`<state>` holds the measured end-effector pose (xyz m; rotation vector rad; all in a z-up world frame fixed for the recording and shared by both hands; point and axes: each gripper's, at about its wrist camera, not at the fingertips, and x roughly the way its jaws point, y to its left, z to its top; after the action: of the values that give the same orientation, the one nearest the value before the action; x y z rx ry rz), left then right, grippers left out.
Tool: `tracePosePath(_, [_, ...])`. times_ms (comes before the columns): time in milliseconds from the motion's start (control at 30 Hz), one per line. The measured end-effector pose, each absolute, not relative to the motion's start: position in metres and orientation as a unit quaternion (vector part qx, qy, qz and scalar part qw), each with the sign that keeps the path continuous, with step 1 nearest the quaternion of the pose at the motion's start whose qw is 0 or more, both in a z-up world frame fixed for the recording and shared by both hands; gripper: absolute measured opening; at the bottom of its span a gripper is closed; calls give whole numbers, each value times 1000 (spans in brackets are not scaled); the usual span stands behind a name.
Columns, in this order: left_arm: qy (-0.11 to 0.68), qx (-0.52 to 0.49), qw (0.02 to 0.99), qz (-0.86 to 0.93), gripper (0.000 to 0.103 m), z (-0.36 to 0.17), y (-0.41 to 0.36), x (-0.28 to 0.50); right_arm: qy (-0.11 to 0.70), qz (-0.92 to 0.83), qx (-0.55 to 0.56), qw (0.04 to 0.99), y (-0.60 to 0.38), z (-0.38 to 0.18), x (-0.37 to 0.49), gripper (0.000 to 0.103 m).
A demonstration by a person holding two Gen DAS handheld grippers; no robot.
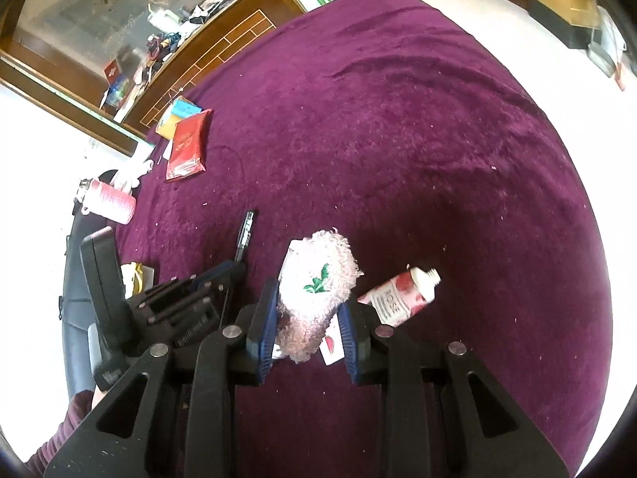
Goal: Organize objects
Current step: 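Grasp a black pen with the left gripper while the right gripper grasps the pink fluffy pen, then lower the black pen and pink fluffy pen into the tray with both grippers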
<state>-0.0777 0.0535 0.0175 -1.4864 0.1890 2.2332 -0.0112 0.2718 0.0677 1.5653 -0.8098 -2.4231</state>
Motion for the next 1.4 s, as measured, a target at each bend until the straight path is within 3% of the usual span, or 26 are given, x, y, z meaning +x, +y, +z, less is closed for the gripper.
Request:
tracePosePath(500, [-17, -503, 246, 828, 5, 62, -3, -29, -232, -809, 528, 116, 205, 78, -12, 26])
tracePosePath(867, [-123, -474, 200, 849, 5, 106, -143, 12, -185, -805, 536, 175, 99, 93, -14, 26])
tracePosePath(1133, [-121, -484, 115, 859, 5, 91, -242, 36, -143, -785, 557, 230, 4, 92, -3, 26])
tracePosePath(1400, [-107, -523, 79, 842, 5, 53, -286, 50, -89, -759, 587, 267, -82, 76, 13, 26])
